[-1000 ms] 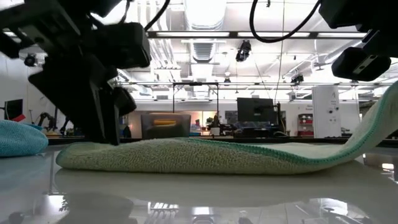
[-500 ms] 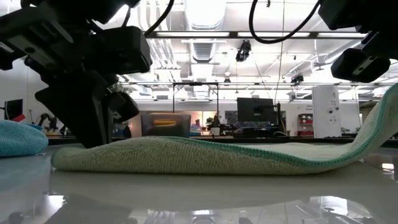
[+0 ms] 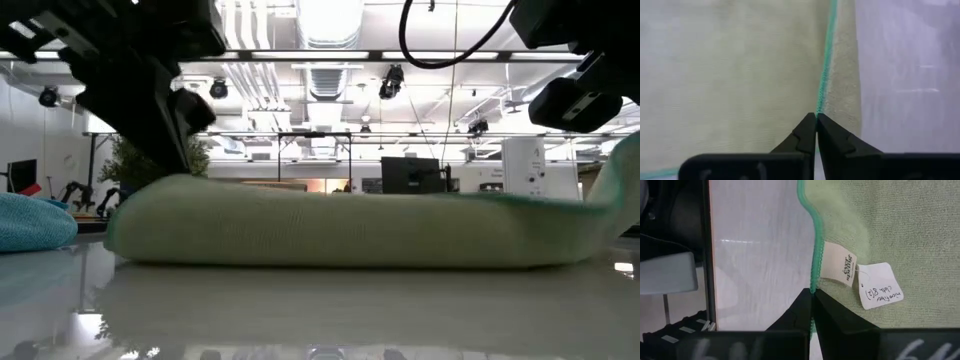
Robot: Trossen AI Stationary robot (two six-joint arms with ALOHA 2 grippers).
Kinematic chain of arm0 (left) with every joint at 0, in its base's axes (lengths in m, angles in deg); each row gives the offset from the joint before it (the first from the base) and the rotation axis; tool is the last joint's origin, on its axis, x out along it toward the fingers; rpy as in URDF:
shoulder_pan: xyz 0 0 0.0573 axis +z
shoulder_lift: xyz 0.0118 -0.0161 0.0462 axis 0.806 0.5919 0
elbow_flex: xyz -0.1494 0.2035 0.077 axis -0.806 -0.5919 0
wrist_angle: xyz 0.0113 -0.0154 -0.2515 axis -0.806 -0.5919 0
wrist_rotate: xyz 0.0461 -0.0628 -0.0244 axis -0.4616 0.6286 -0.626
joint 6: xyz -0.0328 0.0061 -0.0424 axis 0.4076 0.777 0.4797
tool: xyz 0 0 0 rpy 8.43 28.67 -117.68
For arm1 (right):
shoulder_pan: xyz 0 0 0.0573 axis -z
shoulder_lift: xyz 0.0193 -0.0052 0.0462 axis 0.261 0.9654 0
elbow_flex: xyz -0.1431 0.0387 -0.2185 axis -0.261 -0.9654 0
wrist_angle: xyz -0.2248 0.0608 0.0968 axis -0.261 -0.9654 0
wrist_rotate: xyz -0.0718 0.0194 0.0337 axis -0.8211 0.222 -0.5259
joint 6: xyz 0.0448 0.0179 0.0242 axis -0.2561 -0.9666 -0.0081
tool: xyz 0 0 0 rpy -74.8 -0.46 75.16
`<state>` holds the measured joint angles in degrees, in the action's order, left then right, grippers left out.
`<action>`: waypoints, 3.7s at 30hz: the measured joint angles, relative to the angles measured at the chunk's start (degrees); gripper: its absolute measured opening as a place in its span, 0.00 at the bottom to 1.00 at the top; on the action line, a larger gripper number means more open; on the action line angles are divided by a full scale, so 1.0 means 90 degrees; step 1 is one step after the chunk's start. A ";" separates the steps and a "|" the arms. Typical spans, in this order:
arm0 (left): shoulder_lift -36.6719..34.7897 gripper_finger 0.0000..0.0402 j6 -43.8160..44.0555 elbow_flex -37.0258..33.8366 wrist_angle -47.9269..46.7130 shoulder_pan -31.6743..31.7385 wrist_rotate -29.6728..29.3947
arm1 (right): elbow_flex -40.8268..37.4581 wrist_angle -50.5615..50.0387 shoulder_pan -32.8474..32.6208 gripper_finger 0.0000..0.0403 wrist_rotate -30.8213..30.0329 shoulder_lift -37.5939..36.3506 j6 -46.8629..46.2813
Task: Fold microfiber towels
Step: Fold the green towel
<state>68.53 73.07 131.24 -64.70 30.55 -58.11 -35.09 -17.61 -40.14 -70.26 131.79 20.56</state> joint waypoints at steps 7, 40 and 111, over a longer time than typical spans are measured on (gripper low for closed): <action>-0.0474 0.00 0.0008 0.0000 -0.0630 -0.0005 -0.0789 | 0.0059 -0.0440 0.0004 0.02 -0.0449 -0.0125 0.0003; -0.0165 0.00 -0.0499 -0.0160 -0.1533 0.1656 -0.3225 | 0.0130 -0.1672 0.2485 0.02 -0.4195 0.0124 0.2365; -0.0076 0.21 -0.2265 -0.0318 -0.0898 0.3824 0.1123 | -0.0573 0.0756 0.4046 0.14 -0.2243 -0.0111 0.4438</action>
<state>67.85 52.69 128.38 -72.78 64.97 -48.00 -40.25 -10.80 -3.73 -90.44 130.79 60.50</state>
